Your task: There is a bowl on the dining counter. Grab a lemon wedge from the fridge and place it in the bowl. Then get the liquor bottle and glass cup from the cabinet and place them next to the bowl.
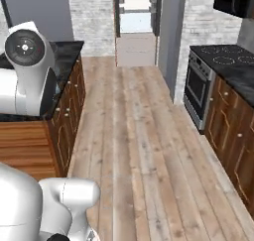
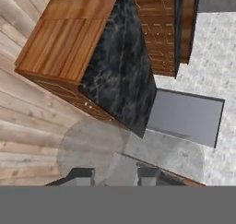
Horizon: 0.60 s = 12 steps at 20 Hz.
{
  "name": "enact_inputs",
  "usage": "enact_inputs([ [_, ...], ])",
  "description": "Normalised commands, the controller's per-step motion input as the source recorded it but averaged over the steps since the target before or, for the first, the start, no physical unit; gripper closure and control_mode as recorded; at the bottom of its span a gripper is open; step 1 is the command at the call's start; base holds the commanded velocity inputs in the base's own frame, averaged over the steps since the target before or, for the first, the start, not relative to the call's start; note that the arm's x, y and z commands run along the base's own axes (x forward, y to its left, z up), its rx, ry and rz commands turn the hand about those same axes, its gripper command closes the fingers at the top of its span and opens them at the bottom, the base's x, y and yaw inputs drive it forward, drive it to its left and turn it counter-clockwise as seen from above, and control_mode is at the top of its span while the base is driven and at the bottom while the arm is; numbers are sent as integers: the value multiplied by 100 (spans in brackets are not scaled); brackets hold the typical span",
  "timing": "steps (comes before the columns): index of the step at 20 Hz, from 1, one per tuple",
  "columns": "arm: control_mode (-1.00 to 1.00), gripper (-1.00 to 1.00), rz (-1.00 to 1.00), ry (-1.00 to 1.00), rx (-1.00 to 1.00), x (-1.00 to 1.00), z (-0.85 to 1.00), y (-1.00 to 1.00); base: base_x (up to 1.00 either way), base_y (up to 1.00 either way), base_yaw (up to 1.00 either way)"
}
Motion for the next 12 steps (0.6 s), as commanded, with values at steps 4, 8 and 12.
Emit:
enact_inputs([
  [4,100,100,0,0,0,0,0,0,-3,40,77],
  [8,100,100,0,0,0,0,0,0,-4,38,78],
  [12,100,100,0,0,0,0,0,0,0,42,74],
])
